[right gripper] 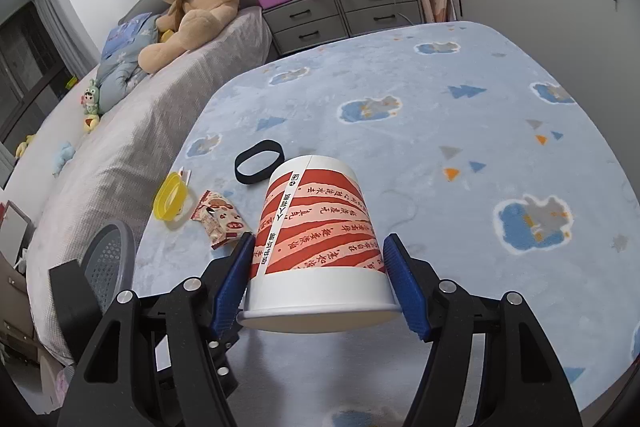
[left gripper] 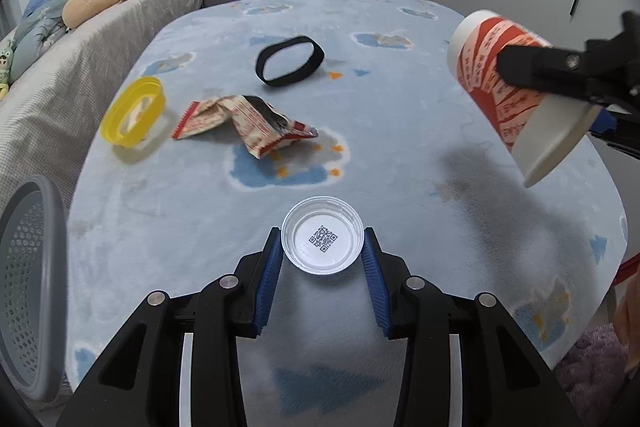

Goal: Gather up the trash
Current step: 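Grasp the white bottle cap with left tool while right tool holds cup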

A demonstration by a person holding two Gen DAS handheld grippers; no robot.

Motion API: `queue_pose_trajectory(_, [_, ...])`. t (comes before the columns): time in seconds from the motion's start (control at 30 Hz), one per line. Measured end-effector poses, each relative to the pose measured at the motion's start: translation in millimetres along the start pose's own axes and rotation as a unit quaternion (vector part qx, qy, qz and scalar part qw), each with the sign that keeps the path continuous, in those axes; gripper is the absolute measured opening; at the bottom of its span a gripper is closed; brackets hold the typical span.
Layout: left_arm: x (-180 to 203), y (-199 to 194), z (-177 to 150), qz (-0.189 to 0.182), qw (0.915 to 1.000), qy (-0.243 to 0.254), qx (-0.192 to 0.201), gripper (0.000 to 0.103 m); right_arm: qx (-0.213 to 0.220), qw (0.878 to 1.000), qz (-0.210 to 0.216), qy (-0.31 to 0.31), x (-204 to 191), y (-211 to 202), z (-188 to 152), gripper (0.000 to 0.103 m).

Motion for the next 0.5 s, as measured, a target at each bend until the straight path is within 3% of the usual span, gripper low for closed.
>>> queue_pose_trajectory(0.2, [-35.3,-42.6,6.2,0.016,0.9989,-0.022,0.038,0.039,-0.001,1.000,0.004,-0.020,-22.8,2.7,-0.6,0.064])
queue_pose_trajectory(0.5, [-118.5,-90.5,4.2,0.079,0.9928,-0.051,0.075,0.039,-0.001,0.998,0.031,-0.061,-78.9,8.6,-2.5,0.064])
Point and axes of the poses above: each gripper's, at about its wrist camera, not at the fingertips, and y roughly the way its jaws point, x to its right, z to its top, the point moved 1 cm from there along y, roughly the way its jaws point, and after that the axes turned 2 degrees about y, right-handed, at the moved point
